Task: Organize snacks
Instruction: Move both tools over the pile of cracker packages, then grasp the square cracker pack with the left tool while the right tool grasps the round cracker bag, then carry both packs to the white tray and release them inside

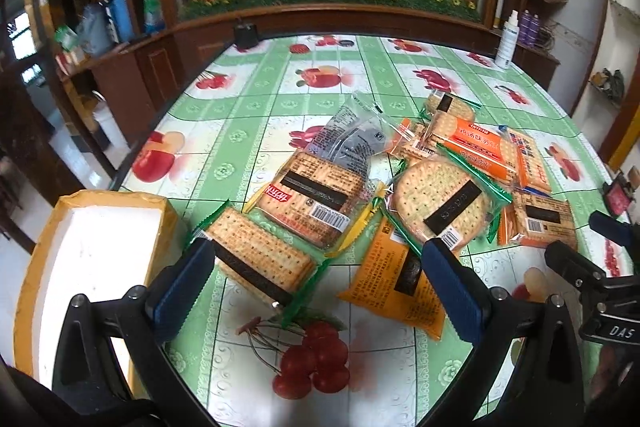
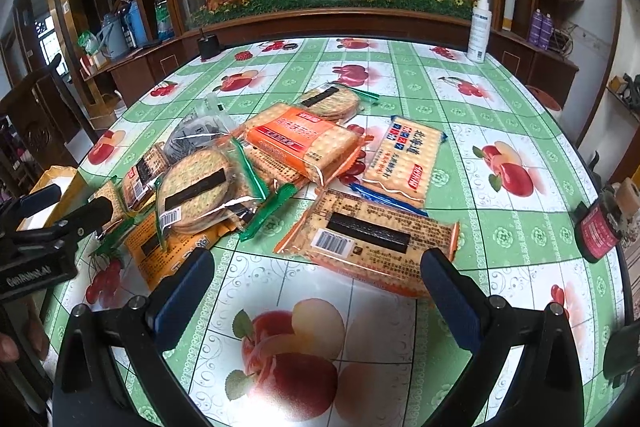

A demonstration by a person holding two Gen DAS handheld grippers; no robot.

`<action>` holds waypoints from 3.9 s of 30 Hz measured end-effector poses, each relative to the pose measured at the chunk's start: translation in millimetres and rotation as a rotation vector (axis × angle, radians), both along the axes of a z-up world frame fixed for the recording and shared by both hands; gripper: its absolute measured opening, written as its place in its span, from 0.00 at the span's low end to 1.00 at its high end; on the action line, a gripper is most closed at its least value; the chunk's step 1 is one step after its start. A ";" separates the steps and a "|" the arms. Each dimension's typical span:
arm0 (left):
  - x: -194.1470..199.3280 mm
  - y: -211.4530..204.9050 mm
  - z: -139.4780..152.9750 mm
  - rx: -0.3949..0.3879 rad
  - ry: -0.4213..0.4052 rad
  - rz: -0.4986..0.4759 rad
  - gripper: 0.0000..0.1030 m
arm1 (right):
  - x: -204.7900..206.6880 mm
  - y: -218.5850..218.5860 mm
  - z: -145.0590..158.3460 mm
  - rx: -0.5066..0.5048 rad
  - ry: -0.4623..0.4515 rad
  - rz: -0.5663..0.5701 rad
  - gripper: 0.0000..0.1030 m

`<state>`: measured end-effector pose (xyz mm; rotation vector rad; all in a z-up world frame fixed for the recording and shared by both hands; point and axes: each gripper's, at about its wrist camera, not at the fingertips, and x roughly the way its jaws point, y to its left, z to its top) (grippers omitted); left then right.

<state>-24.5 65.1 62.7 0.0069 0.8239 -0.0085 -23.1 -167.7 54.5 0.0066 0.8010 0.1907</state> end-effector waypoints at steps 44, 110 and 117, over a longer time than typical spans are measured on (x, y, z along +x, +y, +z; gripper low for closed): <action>109.4 14.1 -39.3 0.076 0.325 -0.369 0.74 | 56.5 74.2 1.7 -0.075 0.053 0.216 1.00; -66.6 220.4 -19.9 0.071 0.250 0.060 0.72 | 14.5 342.4 4.3 -0.151 0.066 0.784 0.75; -69.1 213.7 -28.4 0.125 0.258 0.064 0.74 | 9.6 356.3 -11.4 -0.171 0.106 0.804 0.80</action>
